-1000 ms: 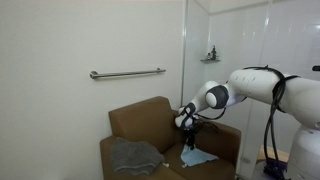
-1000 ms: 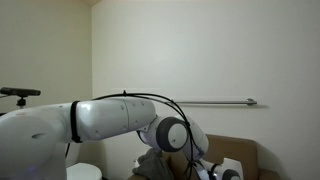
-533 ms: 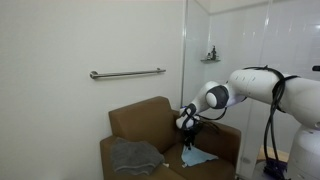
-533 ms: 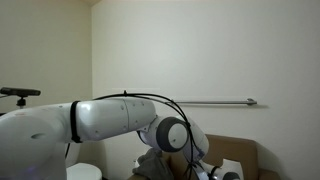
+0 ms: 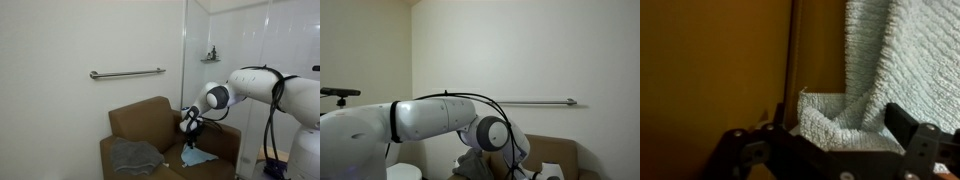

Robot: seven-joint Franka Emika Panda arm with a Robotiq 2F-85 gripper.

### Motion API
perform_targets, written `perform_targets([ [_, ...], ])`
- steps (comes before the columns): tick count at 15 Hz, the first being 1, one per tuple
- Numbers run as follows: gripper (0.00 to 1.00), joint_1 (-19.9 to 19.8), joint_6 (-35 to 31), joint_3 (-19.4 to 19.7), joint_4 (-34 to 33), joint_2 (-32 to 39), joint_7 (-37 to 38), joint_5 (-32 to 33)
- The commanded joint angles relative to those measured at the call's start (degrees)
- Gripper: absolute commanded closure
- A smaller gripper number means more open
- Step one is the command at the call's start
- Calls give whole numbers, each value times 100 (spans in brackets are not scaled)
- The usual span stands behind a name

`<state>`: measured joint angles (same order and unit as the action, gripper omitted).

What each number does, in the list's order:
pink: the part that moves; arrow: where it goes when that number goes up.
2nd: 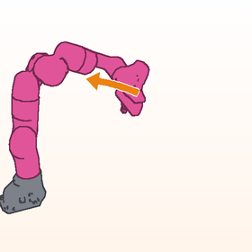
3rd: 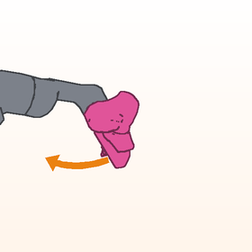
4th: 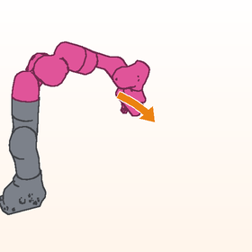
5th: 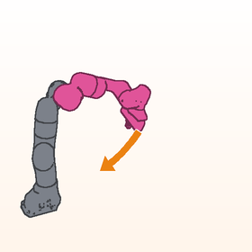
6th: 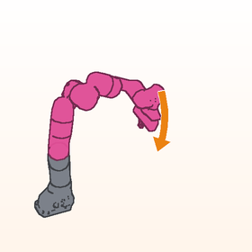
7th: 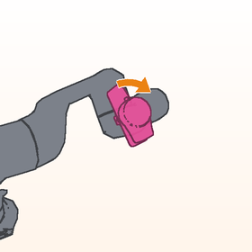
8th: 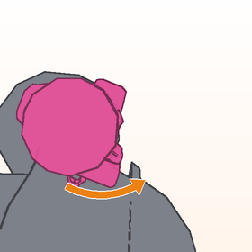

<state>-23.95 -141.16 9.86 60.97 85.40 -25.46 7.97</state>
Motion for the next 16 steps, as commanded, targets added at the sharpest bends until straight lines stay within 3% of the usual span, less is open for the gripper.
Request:
perform_targets([
  [1,0,-185,-198,-102,164,0,-310,242],
  [5,0,122,-178,-74,7,-2,-267,470],
  [11,0,510,-345,-370,-181,-13,-536,668],
  [16,0,483,659,-560,-332,-12,-1226,578],
])
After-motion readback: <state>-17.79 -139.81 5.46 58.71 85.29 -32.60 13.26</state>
